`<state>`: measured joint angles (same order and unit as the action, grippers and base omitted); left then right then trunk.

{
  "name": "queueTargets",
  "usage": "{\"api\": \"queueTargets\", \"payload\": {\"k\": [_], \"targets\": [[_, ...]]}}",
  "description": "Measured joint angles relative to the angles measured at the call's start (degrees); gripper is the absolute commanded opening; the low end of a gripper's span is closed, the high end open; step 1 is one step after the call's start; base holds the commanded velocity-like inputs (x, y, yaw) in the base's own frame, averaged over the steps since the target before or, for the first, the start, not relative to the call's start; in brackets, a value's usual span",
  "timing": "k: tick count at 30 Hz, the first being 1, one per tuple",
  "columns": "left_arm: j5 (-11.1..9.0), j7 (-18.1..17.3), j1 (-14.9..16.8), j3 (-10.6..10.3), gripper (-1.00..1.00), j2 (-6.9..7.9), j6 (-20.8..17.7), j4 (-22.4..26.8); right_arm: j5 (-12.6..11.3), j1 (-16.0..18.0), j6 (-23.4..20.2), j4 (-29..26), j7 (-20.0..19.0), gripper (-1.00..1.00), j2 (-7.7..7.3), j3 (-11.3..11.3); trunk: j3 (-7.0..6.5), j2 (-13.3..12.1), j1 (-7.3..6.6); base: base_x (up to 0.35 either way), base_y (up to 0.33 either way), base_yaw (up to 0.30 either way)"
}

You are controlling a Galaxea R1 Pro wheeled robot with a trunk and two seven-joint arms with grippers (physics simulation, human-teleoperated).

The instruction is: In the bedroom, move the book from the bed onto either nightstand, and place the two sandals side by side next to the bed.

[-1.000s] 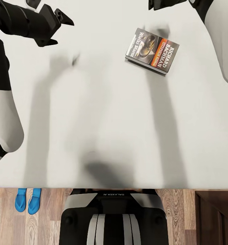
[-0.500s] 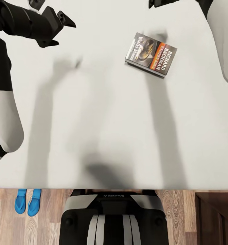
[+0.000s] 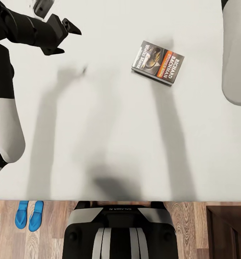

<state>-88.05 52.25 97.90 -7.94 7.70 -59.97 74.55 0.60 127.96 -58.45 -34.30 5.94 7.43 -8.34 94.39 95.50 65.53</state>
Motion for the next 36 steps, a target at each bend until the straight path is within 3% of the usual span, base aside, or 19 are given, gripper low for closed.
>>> {"api": "queueTargets", "payload": {"k": [2,3,7,9,10,11,17,33,36], "targets": [[-0.8,0.1,-0.4,0.0,1.00,0.06,0.0,-0.2,0.0,-2.3,-1.3,-7.3,0.0,1.00,0.24,0.0,-0.18,0.0,0.00,0.000,0.000,0.000],[-0.8,0.1,-0.4,0.0,1.00,0.06,0.0,-0.2,0.1,-2.3,-1.3,-7.5,0.0,1.00,0.24,0.0,-0.28,0.0,0.00,0.000,0.000,0.000],[-1.9,1.0,-1.0,0.1,1.00,0.12,0.0,-0.2,0.1,-8.0,-1.3,-20.6,0.2,1.00,0.85,0.1,-0.64,0.0,0.00,0.000,0.000,0.000],[-2.8,1.4,-1.2,0.2,1.00,0.14,0.0,-0.1,0.1,-11.6,-1.3,-24.9,0.3,1.00,1.19,1.0,-0.83,0.0,0.01,0.000,0.000,0.000],[-2.8,1.4,-1.2,0.2,1.00,0.14,0.0,-0.1,0.1,-11.7,-1.3,-25.0,0.3,1.00,1.19,1.0,-0.92,0.0,0.00,0.000,0.000,0.000],[-4.0,1.8,-1.5,0.1,1.00,0.15,0.0,0.0,0.1,-15.3,-1.3,-27.7,0.4,1.00,1.54,2.5,-1.01,0.0,0.01,0.000,0.000,0.000],[-6.0,3.5,-2.4,0.1,1.00,0.11,0.0,0.3,0.2,-22.9,-1.3,-30.9,0.6,1.00,1.95,6.8,-1.57,0.0,0.01,0.000,0.000,0.000],[-7.0,5.0,-3.0,0.0,1.00,0.08,0.0,0.5,0.0,-30.3,-1.3,-31.0,0.2,1.00,1.95,11.4,-3.06,0.0,0.00,0.000,0.000,0.000],[-7.1,5.0,-3.0,-0.2,1.00,0.08,0.0,0.5,0.0,-30.9,-1.3,-30.6,0.2,1.00,1.92,13.3,-3.34,0.0,0.00,0.000,0.000,0.000]]}}
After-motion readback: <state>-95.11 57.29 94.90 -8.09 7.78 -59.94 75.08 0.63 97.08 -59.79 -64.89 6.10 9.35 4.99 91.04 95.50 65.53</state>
